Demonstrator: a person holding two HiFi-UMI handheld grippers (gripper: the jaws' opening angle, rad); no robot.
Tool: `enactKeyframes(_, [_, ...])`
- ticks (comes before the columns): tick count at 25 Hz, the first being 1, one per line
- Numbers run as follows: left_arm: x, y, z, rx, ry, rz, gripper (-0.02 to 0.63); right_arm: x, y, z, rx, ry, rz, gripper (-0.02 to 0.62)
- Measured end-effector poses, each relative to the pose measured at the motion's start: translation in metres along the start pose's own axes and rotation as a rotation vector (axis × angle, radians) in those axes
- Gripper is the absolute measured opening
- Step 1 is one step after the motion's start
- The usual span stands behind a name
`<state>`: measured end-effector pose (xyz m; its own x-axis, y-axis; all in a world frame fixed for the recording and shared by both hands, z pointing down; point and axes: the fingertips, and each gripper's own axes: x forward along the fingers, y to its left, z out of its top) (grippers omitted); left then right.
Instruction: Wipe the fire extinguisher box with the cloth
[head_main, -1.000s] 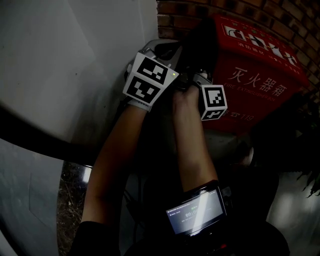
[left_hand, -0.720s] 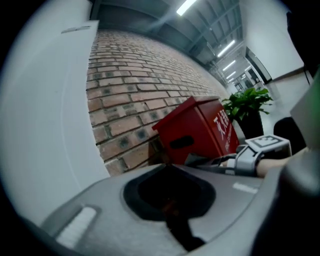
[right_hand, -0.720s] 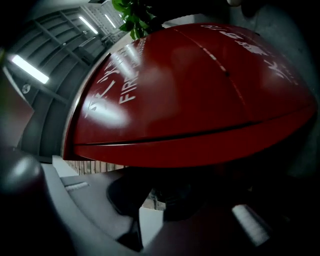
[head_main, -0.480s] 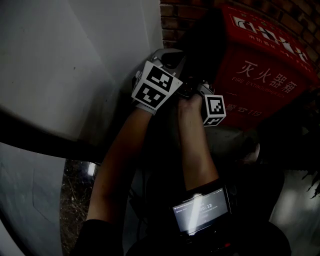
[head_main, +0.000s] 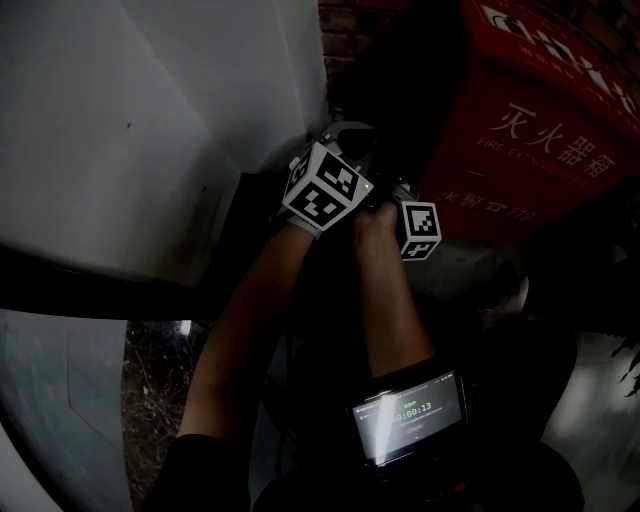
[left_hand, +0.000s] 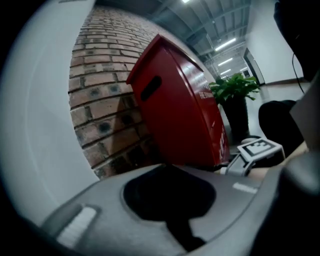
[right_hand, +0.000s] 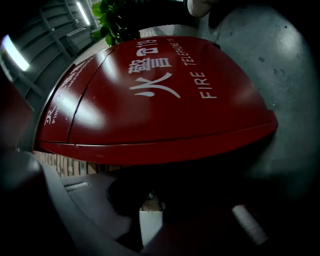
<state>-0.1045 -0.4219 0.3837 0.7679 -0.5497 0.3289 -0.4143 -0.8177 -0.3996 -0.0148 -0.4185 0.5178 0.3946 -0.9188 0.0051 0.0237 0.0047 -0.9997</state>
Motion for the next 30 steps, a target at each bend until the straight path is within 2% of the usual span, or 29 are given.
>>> enactKeyframes(4, [0.015,-0.017,-0.032,-0.003,0.049,-0.034,0.003,-0.008,-0.038,-0.004,0.051,-0.022,-0.086,0.037])
enactKeyframes(9, [0.034,-0.038,-0.068,-0.07,0.087,-0.079,0.003,-0.007,-0.082,-0.001,0.001,-0.005,-0.138,0.037])
enactKeyframes(13, [0.047,-0.048,-0.089,-0.071,0.123,-0.1,0.003,-0.016,-0.085,-0.01,0.075,-0.023,-0.178,0.038])
enactKeyframes(19, [0.058,-0.052,-0.12,-0.135,0.165,-0.1,0.003,-0.019,-0.124,-0.011,0.062,-0.01,-0.241,0.038])
enactKeyframes(23, [0.066,-0.06,-0.132,-0.154,0.18,-0.111,0.003,-0.018,-0.152,-0.007,0.034,0.003,-0.269,0.038])
enactKeyframes(26, [0.071,-0.068,-0.142,-0.166,0.203,-0.122,0.003,-0.021,-0.155,-0.01,0.041,0.003,-0.295,0.038])
enactKeyframes(30, [0.069,-0.066,-0.145,-0.183,0.21,-0.113,0.003,-0.025,-0.177,-0.013,-0.067,0.072,-0.317,0.038])
